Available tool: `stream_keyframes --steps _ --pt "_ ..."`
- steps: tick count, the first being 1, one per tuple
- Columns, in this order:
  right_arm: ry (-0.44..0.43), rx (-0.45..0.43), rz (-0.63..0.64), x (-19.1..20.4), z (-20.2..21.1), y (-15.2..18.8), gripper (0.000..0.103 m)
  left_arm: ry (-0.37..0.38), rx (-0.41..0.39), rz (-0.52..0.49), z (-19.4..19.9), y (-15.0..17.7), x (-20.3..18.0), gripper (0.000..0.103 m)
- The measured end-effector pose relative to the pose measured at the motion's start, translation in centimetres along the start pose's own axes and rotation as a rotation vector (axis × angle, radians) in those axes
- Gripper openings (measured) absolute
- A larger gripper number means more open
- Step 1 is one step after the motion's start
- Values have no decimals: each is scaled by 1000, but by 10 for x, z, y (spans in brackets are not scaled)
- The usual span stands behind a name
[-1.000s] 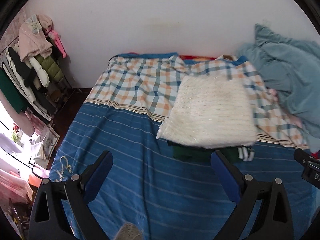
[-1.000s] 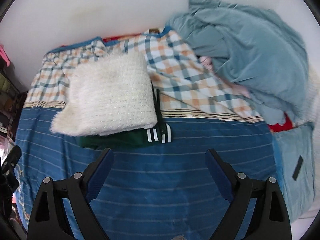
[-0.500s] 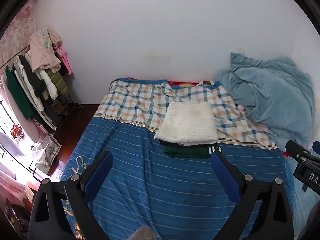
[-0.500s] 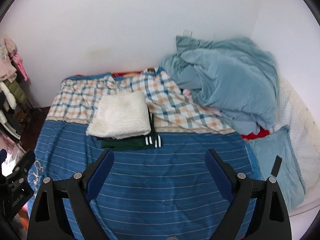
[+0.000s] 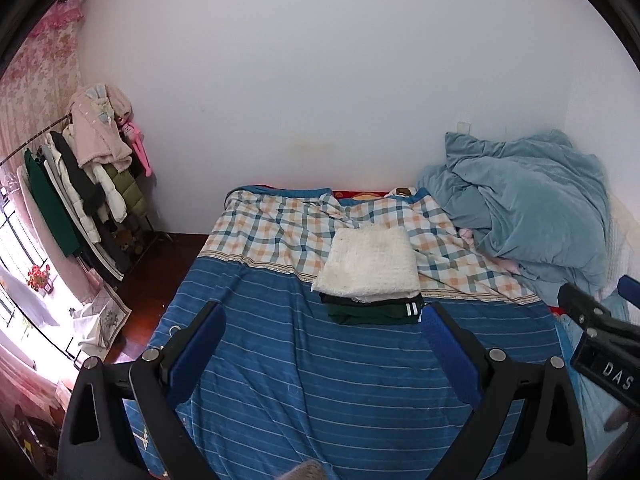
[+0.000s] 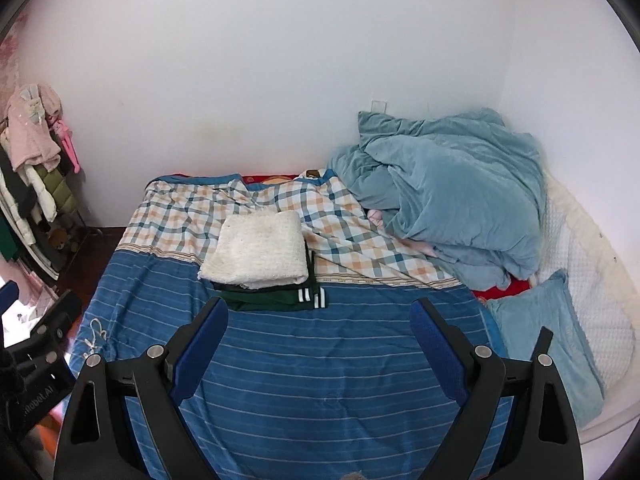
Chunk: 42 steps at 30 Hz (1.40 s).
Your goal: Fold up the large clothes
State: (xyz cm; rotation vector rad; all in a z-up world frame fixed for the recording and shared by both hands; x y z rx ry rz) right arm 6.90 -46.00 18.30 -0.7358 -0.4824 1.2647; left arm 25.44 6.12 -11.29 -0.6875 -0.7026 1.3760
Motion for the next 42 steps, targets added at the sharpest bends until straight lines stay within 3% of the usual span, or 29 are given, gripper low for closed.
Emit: stream_keyframes --steps 10,42 --pt "-3 -46 4 -6 27 -2 99 6 -31 21 17 2 -3 102" --pt "-45 -46 5 -3 29 -2 100 -15 -58 38 32 -3 -3 103"
Point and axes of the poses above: each gripper's, at about its wrist camera, not at the fingertips, and z roughly against the way its jaws point, x to its left, y to its underside, the point moved 10 cm from there along -z, roughly the way its jaws point, and after that the axes turned 1 degree about -x, right-handed, at the moved point
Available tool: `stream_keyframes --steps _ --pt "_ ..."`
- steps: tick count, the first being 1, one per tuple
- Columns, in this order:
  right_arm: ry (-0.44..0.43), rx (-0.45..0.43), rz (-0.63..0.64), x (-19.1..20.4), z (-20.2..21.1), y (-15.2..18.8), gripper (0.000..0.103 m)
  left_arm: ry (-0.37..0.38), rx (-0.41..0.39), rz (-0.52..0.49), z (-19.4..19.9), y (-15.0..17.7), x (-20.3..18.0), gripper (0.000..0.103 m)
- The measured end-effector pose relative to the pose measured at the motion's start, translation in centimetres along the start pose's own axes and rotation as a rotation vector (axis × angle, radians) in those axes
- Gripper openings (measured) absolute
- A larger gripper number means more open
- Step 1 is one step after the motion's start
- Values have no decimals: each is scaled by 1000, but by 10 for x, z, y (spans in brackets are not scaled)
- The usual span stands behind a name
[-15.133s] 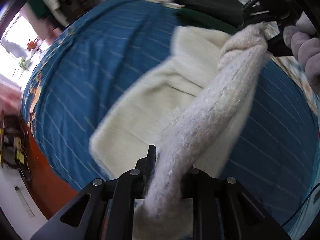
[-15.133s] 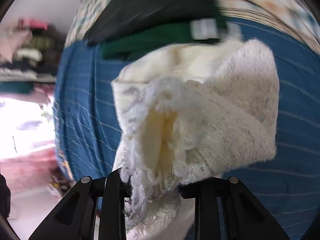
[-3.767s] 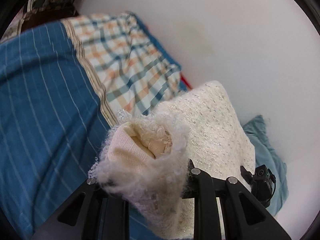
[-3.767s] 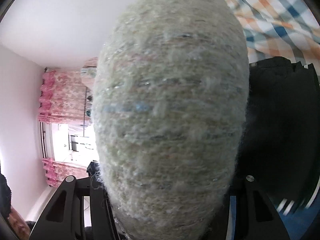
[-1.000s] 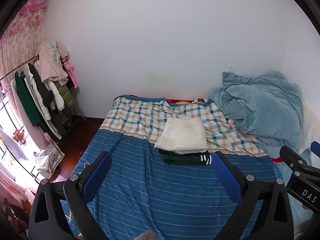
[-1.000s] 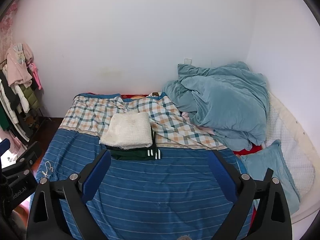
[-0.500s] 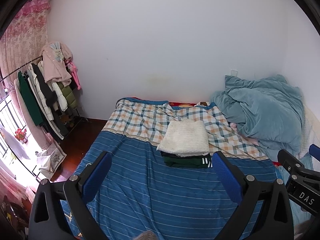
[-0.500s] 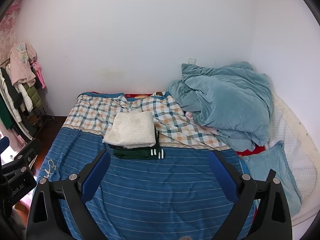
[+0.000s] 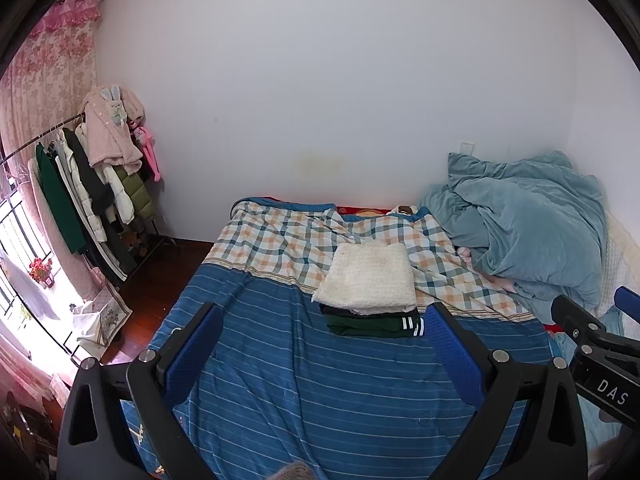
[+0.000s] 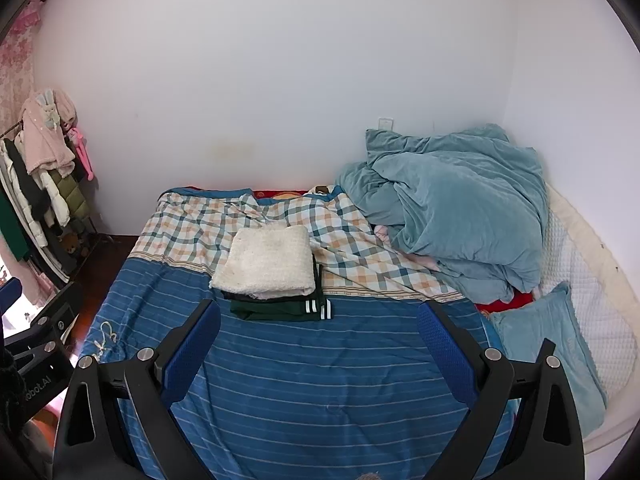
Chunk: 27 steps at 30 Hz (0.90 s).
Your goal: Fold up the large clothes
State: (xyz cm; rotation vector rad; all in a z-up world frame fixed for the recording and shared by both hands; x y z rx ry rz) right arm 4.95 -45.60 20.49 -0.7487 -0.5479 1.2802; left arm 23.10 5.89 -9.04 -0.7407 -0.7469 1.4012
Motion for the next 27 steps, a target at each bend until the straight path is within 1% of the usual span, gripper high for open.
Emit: stream_keyframes --steps 27 --pt "-4 9 -3 9 4 5 100 5 -8 4 5 -2 2 103"
Point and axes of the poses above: each gripper's, at about its wrist camera, not at the fingertips, and z roughly against the way its jaws point, x to its left, y to its underside, the point moved 10 cm from there along -z, roughly the way its jaws point, and after that the axes turned 1 degree about -x, right-handed, at the moved point
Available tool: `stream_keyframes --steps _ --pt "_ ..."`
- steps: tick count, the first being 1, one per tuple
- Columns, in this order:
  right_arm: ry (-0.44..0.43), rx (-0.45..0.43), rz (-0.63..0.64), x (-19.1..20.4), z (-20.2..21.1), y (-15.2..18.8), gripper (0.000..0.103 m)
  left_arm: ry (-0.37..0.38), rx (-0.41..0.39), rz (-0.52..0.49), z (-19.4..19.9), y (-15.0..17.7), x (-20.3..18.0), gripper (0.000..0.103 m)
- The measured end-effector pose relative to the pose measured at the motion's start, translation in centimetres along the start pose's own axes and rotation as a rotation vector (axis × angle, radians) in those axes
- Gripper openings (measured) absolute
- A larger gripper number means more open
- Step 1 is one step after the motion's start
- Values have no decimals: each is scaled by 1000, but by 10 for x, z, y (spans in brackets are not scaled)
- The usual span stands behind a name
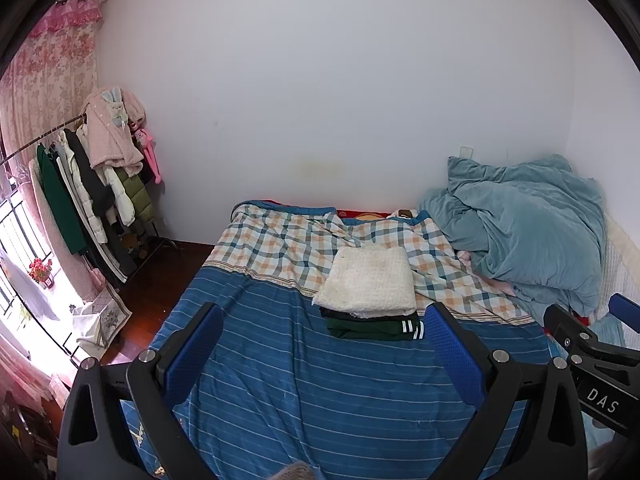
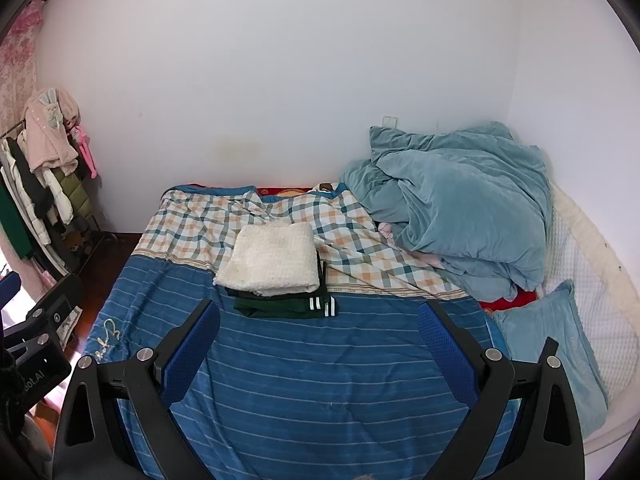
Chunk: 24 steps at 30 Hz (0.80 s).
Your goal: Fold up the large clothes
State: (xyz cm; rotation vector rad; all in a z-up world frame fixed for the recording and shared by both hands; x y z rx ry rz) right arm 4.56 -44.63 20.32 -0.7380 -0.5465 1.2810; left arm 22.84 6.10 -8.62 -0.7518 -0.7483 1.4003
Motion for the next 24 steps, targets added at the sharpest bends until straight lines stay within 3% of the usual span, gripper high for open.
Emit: stream_keyframes --steps 24 --pt "-14 -4 -5 1 2 7 101 -13 -12 0 3 1 -2 103"
Point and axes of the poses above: each gripper's, at about its wrist camera, not at the fingertips, and z roughly against the way its jaws point, x to its left, y to its underside, the point moved 10 cm from there along -z, roughly the way its jaws point, and after that the axes turned 1 degree about -x, right-handed, at the moved point
